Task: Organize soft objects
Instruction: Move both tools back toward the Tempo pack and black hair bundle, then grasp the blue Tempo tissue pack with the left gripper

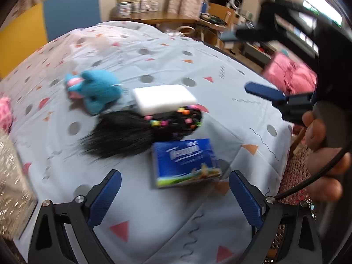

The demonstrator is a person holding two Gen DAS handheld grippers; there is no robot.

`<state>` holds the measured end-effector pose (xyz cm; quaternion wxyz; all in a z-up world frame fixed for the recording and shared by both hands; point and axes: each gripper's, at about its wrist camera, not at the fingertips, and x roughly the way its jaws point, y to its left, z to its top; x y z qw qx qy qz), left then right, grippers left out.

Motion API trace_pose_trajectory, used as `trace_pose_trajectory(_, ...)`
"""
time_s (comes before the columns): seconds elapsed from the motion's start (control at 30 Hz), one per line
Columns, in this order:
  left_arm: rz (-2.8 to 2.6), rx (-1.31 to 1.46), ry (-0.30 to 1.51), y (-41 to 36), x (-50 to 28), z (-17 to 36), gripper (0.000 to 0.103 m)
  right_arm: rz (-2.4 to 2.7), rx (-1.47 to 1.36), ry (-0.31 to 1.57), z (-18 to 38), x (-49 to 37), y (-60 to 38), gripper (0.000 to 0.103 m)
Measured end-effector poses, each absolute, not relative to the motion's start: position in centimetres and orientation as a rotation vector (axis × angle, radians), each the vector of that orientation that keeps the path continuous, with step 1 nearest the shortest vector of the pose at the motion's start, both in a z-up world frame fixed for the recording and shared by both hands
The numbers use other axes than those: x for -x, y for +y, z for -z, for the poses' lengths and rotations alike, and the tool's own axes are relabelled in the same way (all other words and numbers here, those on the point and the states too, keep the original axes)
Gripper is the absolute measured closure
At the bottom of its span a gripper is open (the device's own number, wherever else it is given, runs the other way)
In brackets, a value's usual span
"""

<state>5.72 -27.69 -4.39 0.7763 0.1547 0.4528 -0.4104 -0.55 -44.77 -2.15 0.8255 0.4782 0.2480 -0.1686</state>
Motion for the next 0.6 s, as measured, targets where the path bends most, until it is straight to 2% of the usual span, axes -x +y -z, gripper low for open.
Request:
trace_pose_trajectory(0.2,0.864,-0.319,1.053,-30.1,-6.4,6.4,0.005,0.365,-1.036,0.515,2.2,0.8,-45.2,0.026)
trace_pose_trajectory(0.27,0.862,-0.297,1.099,-30.0,-6.8,7.4,0.028,0.36,-1.045,0.518,2.4,0.8,-45.3,0.026)
trace_pose_trajectory(0.5,0.829,-0.243,1.049,-25.6,-6.2,7.8,0.029,0.343,-1.053,0.564,3.0,0.0,-45.2,0.026)
trace_pose_trajectory(0.6,0.776,-0.215,1.037,-22.8,-6.7,8.0,0.028,0.315,-1.042,0.649,3.8,-1.1,-44.7,0.026)
